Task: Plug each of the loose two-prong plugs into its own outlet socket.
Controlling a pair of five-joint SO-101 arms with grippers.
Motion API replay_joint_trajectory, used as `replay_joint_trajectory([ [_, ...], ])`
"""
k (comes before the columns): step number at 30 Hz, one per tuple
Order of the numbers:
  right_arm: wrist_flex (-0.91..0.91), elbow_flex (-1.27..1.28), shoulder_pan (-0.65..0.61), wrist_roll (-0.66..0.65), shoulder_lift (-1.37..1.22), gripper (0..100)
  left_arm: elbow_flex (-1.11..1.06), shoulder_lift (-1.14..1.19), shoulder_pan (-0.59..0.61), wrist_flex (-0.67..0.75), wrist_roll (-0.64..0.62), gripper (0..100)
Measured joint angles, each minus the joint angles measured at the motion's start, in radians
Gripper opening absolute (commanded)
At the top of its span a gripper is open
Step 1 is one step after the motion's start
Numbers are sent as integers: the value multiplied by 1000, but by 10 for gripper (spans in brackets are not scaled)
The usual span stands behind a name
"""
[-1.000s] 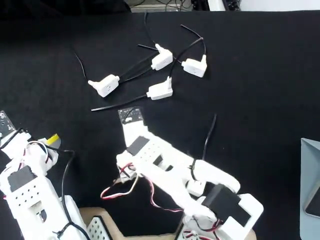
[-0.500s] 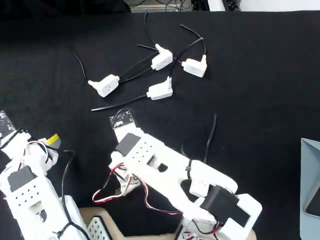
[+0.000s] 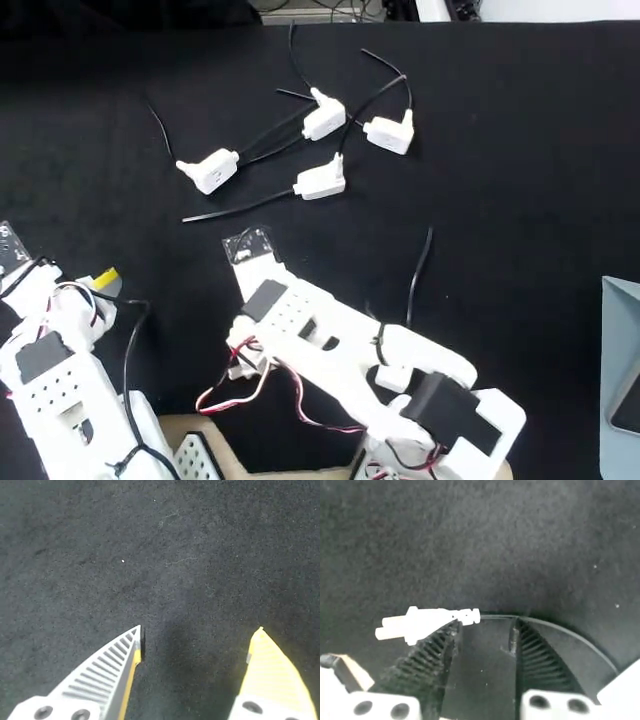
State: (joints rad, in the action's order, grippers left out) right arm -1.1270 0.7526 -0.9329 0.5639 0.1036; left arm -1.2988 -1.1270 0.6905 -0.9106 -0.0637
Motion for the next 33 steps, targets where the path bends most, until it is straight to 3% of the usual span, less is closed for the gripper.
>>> replay_joint_trajectory([
  [10, 28, 23, 2, -330, 11, 165, 0, 0, 0, 0, 0, 328],
  [16, -21, 18, 2, -430, 11, 164, -15, 0, 0, 0, 0, 328],
  [19, -118, -9, -3, -407, -2, 164, -17, 0, 0, 0, 14, 328],
  [23, -236, -92, -2, -278, -2, 164, -17, 0, 0, 0, 28, 328],
  [27, -262, -133, -2, -190, -2, 163, -17, 0, 0, 0, 28, 328],
  [33, -272, -137, -2, -178, -2, 163, -17, 0, 0, 0, 28, 328],
])
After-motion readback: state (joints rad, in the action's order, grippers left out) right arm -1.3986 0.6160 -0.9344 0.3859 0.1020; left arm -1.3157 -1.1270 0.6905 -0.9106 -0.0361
